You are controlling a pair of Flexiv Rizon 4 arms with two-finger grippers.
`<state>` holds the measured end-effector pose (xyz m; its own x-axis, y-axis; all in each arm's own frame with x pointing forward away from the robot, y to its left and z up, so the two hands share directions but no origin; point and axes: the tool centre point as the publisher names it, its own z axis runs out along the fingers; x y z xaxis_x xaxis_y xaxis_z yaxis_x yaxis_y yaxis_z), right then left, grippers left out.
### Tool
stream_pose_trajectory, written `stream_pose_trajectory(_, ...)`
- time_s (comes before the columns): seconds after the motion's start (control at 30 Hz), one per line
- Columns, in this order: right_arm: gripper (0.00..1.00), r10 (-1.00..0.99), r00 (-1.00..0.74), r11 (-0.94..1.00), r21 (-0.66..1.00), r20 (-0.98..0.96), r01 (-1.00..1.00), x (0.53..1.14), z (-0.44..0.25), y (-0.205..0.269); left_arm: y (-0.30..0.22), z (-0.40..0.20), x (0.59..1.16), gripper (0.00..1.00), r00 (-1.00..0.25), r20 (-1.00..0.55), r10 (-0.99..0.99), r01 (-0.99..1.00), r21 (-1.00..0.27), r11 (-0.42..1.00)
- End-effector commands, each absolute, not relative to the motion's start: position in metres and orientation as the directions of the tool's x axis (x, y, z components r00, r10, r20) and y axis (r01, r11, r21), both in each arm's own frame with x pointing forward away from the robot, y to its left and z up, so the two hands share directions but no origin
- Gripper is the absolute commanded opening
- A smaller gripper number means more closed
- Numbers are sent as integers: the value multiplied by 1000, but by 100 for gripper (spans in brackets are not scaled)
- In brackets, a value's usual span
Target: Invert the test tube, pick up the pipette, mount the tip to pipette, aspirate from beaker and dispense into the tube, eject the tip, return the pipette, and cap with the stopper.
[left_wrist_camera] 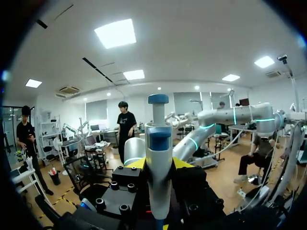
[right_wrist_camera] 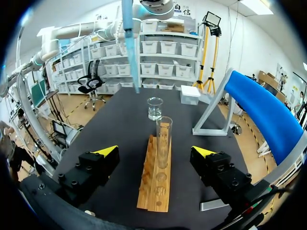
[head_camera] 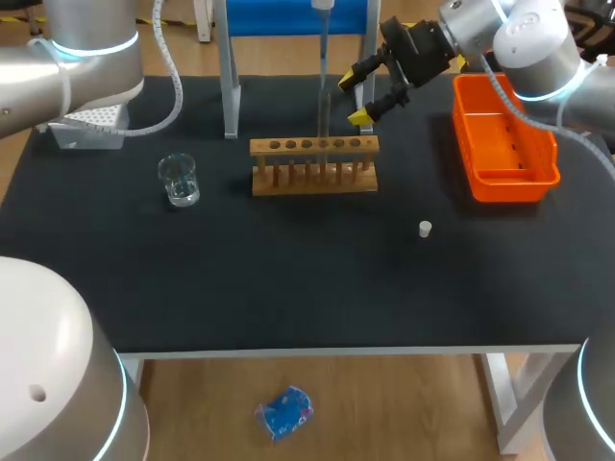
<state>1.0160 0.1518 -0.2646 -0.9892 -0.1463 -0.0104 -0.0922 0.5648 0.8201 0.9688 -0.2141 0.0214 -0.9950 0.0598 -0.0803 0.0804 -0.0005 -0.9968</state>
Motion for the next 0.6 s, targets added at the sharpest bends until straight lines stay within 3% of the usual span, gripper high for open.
stream_pose_trajectory(0.03, 100, -147, -989, 566, 819, -10, -92, 1016, -264, 151, -221, 12, 985, 0, -994, -65, 93, 62, -998, -31)
stream_pose_trajectory(0.6, 100, -147, -989, 566, 819, -10, -92, 1016, -264, 151, -214, -1, 1014, 0, -997, -36, 75, 35, -999, -16)
